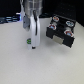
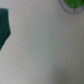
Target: Open the kcup holder, insert the kcup into the holder, and close the kcup holder
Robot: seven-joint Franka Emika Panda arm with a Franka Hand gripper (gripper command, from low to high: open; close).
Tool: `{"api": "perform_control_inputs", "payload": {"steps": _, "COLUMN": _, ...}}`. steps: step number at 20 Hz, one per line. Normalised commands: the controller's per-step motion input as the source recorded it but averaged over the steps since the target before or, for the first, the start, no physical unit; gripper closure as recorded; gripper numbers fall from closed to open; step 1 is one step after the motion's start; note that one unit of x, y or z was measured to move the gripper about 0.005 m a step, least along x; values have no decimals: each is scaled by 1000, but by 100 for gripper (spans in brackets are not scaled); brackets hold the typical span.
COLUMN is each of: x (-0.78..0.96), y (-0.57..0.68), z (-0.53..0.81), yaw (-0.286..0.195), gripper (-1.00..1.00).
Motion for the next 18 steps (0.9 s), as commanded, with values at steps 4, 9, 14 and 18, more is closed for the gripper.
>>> {"api": "perform_control_inputs", "payload": {"steps": 4, "x": -476, "y": -32, "z": -40, "yaw": -55, "gripper": -100}}
{"api": "perform_control_inputs", "payload": {"steps": 9, "x": -206, "y": 26, "z": -7, "yaw": -2, "gripper": -100}}
{"api": "perform_control_inputs", "payload": {"steps": 14, "x": -272, "y": -8, "z": -105, "yaw": -38, "gripper": -100}}
{"api": "perform_control_inputs", "payload": {"steps": 18, "x": -39, "y": -85, "z": -191, "yaw": -128, "gripper": -100}}
